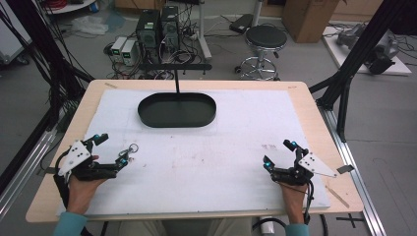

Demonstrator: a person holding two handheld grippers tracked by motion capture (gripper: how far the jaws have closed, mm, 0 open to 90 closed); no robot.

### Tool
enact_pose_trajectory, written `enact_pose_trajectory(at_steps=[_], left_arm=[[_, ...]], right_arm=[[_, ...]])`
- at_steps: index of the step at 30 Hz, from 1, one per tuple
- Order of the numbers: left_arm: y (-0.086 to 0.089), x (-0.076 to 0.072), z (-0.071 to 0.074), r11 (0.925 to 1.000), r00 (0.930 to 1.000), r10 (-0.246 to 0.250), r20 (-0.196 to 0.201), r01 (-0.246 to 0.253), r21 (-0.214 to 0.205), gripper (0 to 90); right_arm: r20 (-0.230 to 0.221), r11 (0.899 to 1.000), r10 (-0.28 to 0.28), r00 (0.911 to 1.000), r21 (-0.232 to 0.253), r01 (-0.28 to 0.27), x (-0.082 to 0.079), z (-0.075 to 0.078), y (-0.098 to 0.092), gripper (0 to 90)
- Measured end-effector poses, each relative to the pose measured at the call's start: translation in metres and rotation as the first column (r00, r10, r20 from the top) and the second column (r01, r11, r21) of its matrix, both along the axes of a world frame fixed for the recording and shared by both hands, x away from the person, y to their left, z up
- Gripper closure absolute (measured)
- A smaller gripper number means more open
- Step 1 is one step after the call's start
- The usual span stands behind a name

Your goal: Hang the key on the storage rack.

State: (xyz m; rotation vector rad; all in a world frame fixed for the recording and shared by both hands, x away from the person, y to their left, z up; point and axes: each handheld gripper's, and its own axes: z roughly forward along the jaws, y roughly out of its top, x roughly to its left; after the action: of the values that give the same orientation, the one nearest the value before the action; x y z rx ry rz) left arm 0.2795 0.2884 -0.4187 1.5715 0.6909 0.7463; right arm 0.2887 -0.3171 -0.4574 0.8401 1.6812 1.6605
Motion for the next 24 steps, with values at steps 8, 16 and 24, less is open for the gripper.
enact_pose_trajectory(at_steps=[8,16,24], left_arm=[[0.004,0.022,0.03,0.9975,0.9894,-0.059,-0.133,0.063,0.031,3.5],[0.007,0.049,0.047,0.9838,0.971,-0.118,-0.208,0.143,0.109,3.5],[0.004,0.072,0.052,0.9457,0.9386,-0.163,-0.304,0.237,0.223,3.5]], right_arm=[[0.002,1.0,0.001,1.0,0.0,-0.001,0.0,0.0,0.0,2.2],[0.001,1.0,0.001,1.0,-0.001,-0.001,0.0,0.0,0.0,2.2],[-0.002,1.0,0.002,1.0,0.0,-0.002,0.0,0.0,0.0,2.2]])
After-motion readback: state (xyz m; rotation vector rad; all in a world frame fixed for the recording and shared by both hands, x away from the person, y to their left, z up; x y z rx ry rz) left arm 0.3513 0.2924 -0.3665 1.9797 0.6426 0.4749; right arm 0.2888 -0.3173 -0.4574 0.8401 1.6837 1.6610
